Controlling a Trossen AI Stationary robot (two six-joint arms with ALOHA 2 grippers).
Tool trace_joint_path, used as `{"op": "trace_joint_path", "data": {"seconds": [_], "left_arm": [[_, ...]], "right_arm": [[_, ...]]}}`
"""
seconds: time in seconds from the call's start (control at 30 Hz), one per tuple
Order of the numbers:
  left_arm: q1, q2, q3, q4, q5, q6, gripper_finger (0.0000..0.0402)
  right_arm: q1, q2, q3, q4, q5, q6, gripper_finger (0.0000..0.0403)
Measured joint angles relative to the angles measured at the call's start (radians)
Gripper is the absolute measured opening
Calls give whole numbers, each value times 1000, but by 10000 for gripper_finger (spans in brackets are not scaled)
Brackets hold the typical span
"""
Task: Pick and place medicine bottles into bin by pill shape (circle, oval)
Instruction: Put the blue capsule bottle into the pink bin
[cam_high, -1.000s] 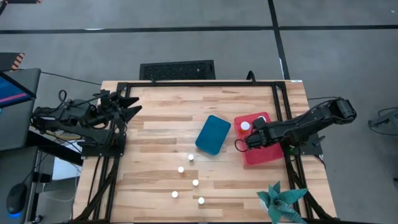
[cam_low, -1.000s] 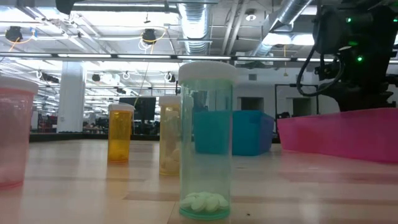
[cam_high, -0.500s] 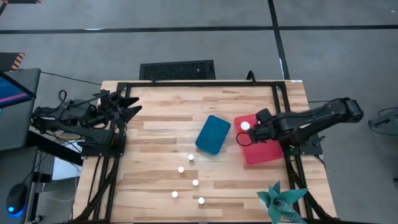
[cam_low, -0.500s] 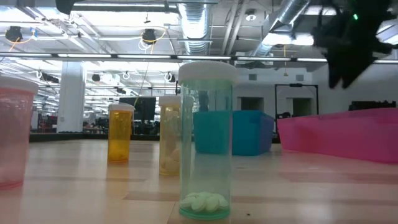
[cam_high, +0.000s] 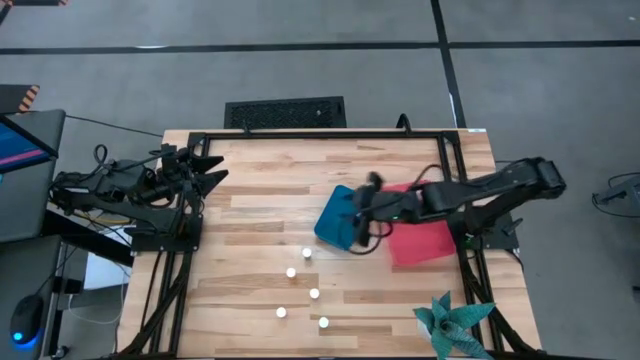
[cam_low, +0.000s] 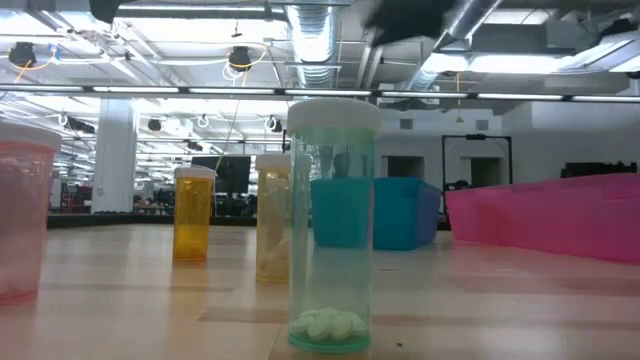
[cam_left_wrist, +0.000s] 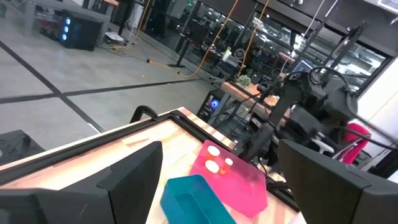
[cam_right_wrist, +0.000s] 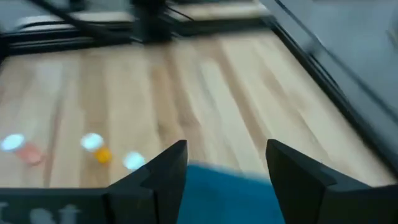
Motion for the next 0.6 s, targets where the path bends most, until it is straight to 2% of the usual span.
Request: {"op": "trace_joint_path", "data": {"seconds": [0.07, 0.17, 0.43, 0.6], "left_arm": [[0, 0, 0, -1, 1, 0, 312], [0, 0, 0, -4, 1, 0, 312], [0, 0, 0, -10, 2, 0, 312], [0, 0, 0, -31, 2, 1, 312]], "right_arm": [[-3, 67, 46, 50, -50, -114, 231], [-9, 171, 122, 64, -131, -201, 239], [-36, 406, 259, 70, -410, -244, 265], [-37, 523, 304, 73, -462, -274, 266]]}}
